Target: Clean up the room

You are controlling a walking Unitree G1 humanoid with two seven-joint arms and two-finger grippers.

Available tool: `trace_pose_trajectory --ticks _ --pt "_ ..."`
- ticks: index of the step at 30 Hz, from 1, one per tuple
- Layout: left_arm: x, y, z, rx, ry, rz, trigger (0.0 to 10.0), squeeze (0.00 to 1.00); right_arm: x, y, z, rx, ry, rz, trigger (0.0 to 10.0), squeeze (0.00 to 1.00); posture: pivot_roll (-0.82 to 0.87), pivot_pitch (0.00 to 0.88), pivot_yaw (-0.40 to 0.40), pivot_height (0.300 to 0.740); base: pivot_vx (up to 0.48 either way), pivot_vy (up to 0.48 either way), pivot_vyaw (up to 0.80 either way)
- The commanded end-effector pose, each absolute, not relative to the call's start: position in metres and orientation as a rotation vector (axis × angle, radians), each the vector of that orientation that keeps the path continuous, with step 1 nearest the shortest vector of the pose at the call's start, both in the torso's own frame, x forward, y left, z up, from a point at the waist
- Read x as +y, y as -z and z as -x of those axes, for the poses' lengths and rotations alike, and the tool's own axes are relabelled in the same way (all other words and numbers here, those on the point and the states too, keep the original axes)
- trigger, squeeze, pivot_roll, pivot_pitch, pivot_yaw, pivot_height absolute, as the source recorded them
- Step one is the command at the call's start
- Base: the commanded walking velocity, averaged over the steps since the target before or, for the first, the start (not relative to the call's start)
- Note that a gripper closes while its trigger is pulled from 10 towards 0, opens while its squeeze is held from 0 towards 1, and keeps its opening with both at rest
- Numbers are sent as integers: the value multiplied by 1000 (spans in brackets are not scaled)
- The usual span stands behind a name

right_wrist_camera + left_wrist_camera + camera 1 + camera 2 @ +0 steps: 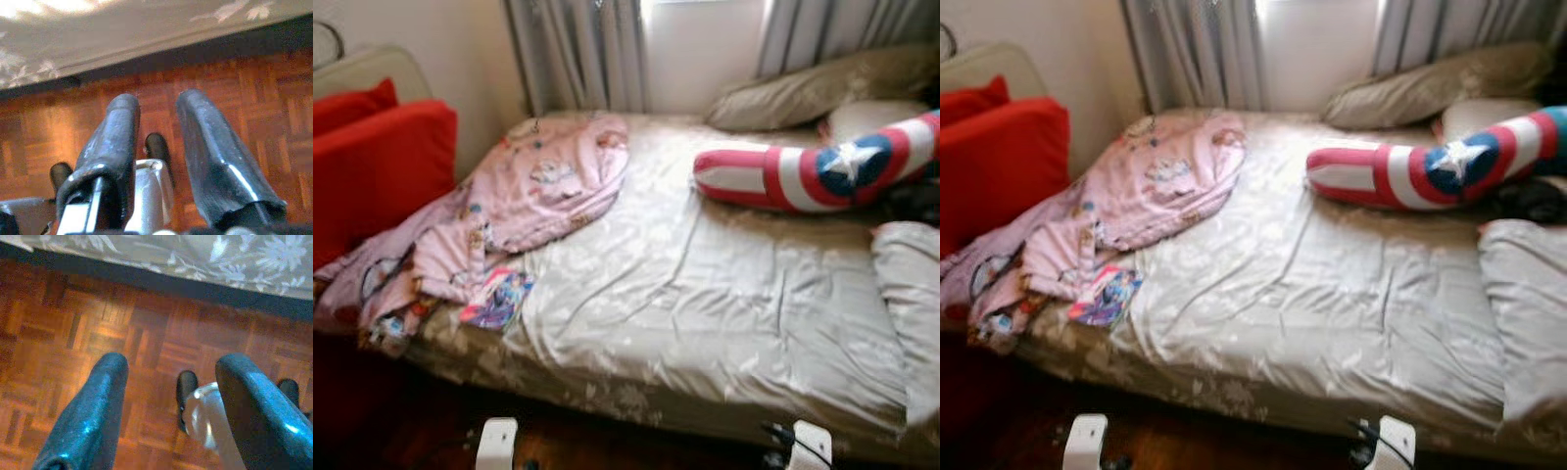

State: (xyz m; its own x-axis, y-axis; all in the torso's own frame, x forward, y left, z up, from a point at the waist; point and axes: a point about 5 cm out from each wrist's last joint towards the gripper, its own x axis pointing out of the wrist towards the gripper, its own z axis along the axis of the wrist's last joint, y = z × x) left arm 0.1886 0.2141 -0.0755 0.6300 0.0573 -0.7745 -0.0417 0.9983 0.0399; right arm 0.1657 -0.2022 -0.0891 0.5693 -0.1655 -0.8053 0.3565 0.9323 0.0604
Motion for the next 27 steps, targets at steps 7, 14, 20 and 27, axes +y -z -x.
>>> trace_pose_trajectory --ticks 7,14,20,27 --pt "218 77 -185 900 -80 -23 10000 0 -197 87 -171 901 288 -233 10000 0 58 6 27 740 0 480 0" --pt "218 77 -185 900 -83 -20 10000 0 -197 87 -172 898 285 -235 10000 0 60 14 28 740 0 480 0" --pt "218 77 -186 899 -87 -17 10000 0 -196 86 -174 890 279 -235 10000 0 63 18 23 740 0 480 0" --pt "217 76 -187 897 -92 -11 10000 0 -196 85 -176 888 258 -223 10000 0 64 24 19 740 0 480 0"
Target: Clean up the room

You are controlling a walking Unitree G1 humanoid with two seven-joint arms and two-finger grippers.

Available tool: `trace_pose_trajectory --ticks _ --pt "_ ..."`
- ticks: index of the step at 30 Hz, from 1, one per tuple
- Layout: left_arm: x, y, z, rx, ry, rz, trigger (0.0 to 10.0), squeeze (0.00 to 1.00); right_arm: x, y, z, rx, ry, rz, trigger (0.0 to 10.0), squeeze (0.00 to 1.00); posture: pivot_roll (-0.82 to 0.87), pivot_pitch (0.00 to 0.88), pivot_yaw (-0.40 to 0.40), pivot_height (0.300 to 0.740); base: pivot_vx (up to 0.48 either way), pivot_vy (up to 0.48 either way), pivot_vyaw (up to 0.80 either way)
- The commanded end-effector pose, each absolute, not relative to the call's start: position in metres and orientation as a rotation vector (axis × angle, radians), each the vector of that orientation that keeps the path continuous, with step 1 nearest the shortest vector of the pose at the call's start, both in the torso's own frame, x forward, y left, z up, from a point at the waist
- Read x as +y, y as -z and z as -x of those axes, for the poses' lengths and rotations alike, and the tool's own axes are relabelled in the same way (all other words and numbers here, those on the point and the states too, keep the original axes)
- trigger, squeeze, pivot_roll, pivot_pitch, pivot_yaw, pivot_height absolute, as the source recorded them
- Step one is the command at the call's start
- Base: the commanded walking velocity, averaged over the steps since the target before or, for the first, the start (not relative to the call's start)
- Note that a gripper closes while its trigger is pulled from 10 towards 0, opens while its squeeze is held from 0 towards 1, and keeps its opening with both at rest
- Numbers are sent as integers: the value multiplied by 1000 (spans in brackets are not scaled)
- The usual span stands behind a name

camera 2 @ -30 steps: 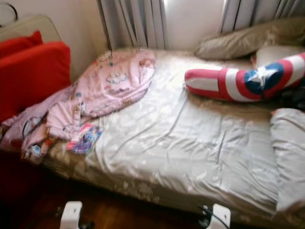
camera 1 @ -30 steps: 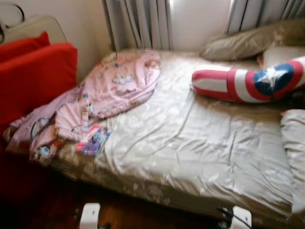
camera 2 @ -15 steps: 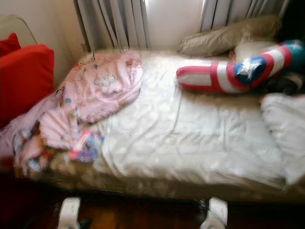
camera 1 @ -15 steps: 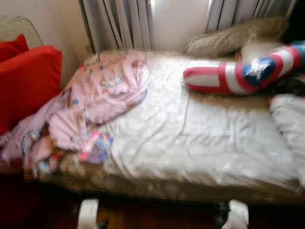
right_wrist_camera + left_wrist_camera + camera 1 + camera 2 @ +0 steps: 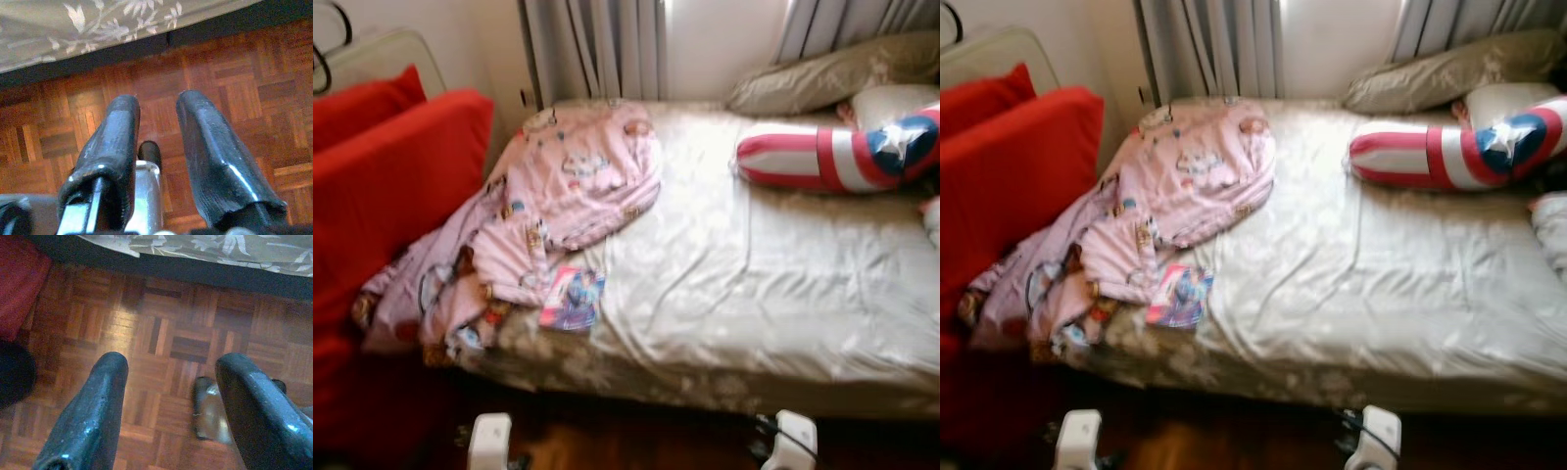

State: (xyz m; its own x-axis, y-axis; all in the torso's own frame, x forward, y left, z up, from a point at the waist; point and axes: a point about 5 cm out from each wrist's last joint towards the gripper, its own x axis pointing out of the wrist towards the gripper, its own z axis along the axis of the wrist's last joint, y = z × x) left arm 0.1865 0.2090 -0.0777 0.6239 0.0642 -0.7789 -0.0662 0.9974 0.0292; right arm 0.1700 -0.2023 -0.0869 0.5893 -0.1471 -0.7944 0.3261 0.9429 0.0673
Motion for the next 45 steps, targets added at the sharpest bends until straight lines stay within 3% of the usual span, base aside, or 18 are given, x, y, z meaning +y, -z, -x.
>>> trace_pose_trajectory --ticks 1,21,35,45 --pt "217 76 -187 897 -92 -11 10000 0 -196 85 -176 888 258 -223 10000 0 64 24 19 740 0 480 0" --pt "216 76 -187 893 -105 1 10000 0 -193 84 -179 880 241 -215 10000 0 71 18 12 740 0 447 0" --pt "215 77 -186 889 -98 9 10000 0 -194 85 -177 888 231 -190 10000 0 66 0 13 740 0 0 0" --pt "215 77 -186 887 -99 10 10000 0 -192 86 -176 886 221 -196 10000 0 66 0 14 740 308 0 365"
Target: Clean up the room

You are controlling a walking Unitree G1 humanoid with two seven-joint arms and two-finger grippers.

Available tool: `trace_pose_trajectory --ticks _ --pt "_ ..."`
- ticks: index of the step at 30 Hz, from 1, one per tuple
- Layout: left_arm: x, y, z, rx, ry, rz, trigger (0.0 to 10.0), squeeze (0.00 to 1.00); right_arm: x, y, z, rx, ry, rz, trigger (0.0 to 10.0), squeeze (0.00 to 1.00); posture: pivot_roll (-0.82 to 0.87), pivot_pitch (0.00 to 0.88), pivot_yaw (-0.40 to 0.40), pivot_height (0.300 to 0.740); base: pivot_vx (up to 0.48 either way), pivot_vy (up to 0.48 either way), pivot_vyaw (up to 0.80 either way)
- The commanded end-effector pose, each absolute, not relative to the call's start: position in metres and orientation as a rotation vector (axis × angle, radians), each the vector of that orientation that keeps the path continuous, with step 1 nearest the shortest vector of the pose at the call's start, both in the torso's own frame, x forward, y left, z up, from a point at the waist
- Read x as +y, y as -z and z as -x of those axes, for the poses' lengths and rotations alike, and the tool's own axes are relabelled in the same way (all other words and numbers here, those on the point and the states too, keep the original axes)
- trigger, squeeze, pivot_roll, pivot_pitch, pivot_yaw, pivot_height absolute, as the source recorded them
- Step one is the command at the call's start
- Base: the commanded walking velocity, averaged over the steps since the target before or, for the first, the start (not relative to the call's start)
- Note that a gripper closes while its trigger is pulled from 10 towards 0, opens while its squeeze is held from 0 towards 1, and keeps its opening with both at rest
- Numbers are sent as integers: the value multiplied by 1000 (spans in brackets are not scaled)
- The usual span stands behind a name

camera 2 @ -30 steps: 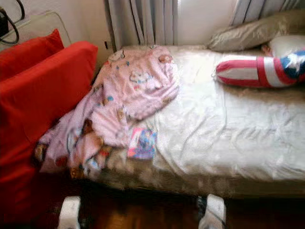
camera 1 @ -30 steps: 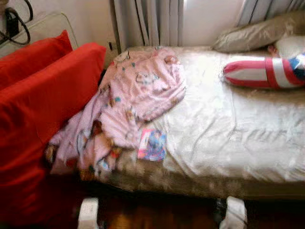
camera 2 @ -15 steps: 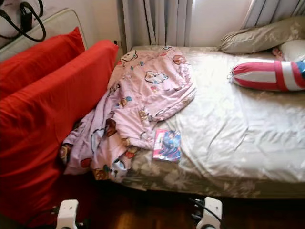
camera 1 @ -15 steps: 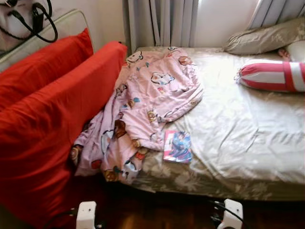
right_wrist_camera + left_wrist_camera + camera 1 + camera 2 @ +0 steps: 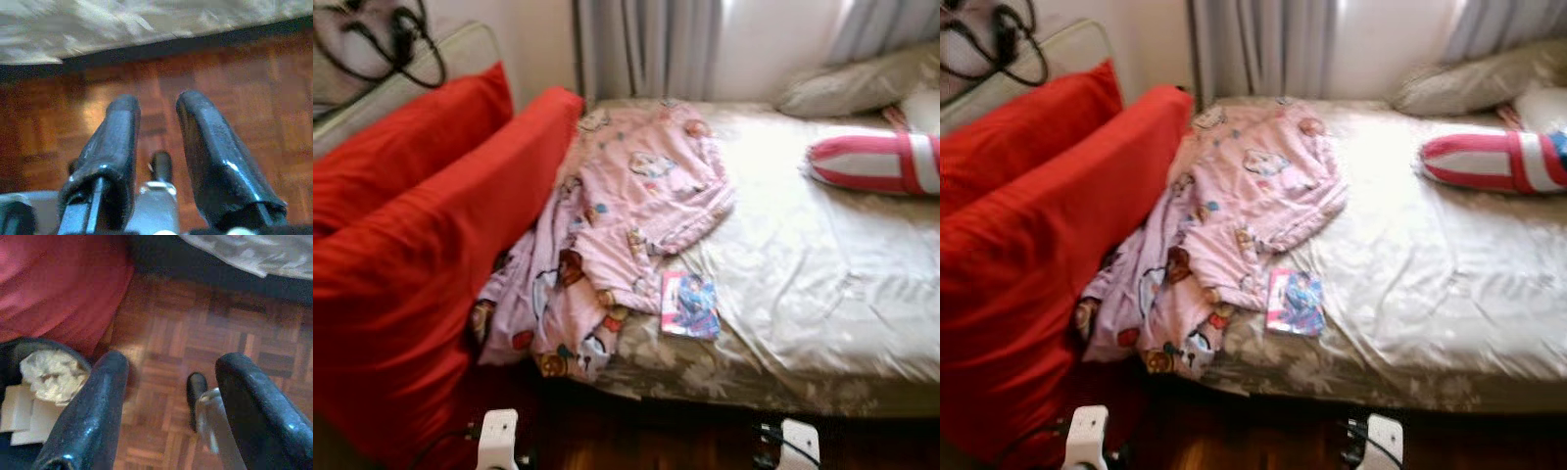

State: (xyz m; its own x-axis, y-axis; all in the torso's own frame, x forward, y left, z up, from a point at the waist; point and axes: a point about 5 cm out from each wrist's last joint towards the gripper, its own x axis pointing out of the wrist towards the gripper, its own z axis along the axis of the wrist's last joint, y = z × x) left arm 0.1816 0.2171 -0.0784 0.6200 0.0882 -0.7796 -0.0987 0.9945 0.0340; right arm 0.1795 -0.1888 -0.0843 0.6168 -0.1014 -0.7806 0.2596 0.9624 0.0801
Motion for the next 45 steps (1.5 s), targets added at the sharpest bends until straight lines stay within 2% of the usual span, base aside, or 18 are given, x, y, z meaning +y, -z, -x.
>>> trace_pose_trajectory --ticks 1,6,16,19,26,37,39,45 --pt "215 77 -186 887 -99 10 10000 0 -192 86 -176 886 221 -196 10000 0 66 0 14 740 319 0 0" --pt "215 76 -187 884 -100 14 10000 0 -192 86 -176 888 203 -175 10000 0 68 0 11 740 346 0 0" --pt "215 76 -187 883 -101 20 10000 0 -191 85 -177 874 185 -172 10000 0 71 3 7 740 355 0 683" --pt "215 76 -187 880 -102 22 10000 0 -191 85 -176 876 190 -174 10000 0 70 6 5 740 329 0 0" --pt "213 75 -189 860 -87 36 10000 0 -194 82 -180 839 198 -169 10000 0 69 10 0 740 0 0 0" --pt "207 71 -194 776 -49 74 10000 0 -211 60 -211 673 240 -172 10000 0 63 13 -29 740 0 0 0" --pt "205 68 -196 728 -49 89 10000 0 -219 49 -221 575 256 -184 10000 0 66 20 -34 740 0 0 0" --pt "204 64 -199 656 -32 66 10000 0 -222 37 -228 444 227 -137 10000 0 53 30 -31 740 0 0 0"
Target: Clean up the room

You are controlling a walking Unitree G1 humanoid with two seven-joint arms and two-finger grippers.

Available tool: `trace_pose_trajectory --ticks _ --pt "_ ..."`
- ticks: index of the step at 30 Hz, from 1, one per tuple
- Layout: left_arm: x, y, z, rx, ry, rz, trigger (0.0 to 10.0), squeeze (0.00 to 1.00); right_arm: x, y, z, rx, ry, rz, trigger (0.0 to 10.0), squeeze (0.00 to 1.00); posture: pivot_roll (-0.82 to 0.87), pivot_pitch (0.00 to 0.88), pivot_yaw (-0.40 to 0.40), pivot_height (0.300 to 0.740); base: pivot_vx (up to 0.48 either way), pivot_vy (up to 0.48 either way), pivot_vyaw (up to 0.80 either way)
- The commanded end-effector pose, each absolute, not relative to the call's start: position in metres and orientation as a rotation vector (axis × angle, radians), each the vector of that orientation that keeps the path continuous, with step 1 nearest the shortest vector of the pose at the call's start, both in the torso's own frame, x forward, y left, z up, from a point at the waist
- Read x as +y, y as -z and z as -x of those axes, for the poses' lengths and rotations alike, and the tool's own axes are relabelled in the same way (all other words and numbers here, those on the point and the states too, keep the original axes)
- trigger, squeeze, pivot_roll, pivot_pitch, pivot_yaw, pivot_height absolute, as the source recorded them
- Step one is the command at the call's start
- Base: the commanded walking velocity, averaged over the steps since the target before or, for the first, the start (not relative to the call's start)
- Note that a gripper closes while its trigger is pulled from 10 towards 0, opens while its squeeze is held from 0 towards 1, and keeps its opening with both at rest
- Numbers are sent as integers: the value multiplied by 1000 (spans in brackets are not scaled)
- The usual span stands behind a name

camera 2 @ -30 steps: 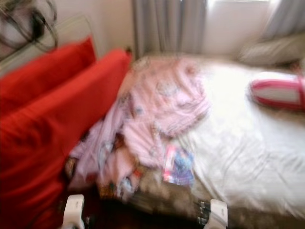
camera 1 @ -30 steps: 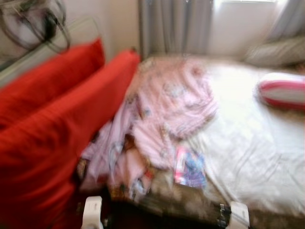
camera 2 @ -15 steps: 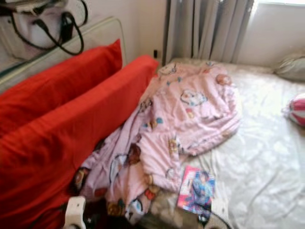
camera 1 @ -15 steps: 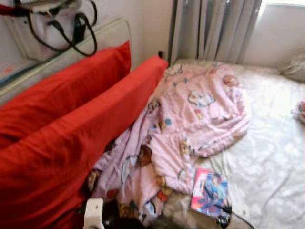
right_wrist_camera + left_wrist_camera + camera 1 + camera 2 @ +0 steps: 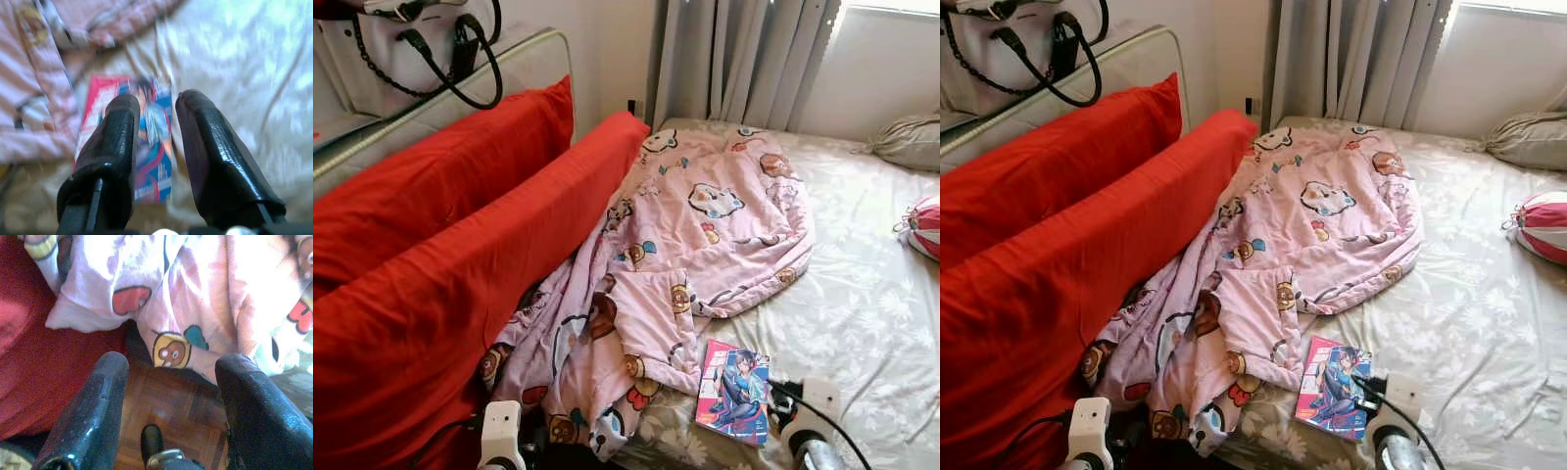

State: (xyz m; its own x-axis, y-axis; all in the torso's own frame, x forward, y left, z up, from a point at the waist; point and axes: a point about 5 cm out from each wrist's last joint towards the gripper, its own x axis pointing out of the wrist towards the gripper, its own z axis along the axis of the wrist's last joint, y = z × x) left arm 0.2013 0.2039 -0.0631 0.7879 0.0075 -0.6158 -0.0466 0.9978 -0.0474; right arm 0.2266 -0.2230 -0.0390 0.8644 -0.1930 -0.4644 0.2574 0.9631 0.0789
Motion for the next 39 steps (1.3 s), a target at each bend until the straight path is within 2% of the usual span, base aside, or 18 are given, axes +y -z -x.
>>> trace_pose_trajectory --ticks 1,2,5,10,11,14,21,27,36,39 --pt "201 56 -210 587 -18 71 10000 0 -221 35 -228 425 218 -139 10000 0 49 29 -30 740 0 0 0" --pt "194 34 -235 430 21 60 10000 0 -219 33 -229 392 205 -140 10000 0 48 26 -26 740 0 0 0" --pt "189 9 -251 258 60 54 10000 0 -216 27 -232 322 211 -211 10000 0 30 11 -21 740 0 0 0" --pt "188 -9 -255 147 81 28 10000 0 -206 19 -237 259 130 -173 10000 0 29 0 -28 740 0 0 0" --pt "187 -16 -258 102 96 27 10000 0 -197 14 -240 228 71 -154 10000 0 30 0 -37 740 0 0 0" --pt "182 -28 -264 46 117 35 10000 0 -194 6 -245 185 86 -160 10000 0 44 0 -41 740 0 0 0" --pt "174 -33 -258 38 165 38 10000 0 -189 -1 -246 142 84 -150 10000 0 41 0 -48 740 0 0 0" --pt "172 -35 -258 40 165 50 10000 0 -194 4 -241 199 96 -110 10000 0 45 0 -55 740 0 0 0" --pt "171 -45 -268 35 163 67 10000 0 -196 -1 -248 219 104 -98 10000 0 45 0 -66 681 0 0 0" --pt "172 -45 -268 40 151 68 10000 0 -194 -6 -252 189 102 -108 10000 0 39 0 -70 681 0 0 0"
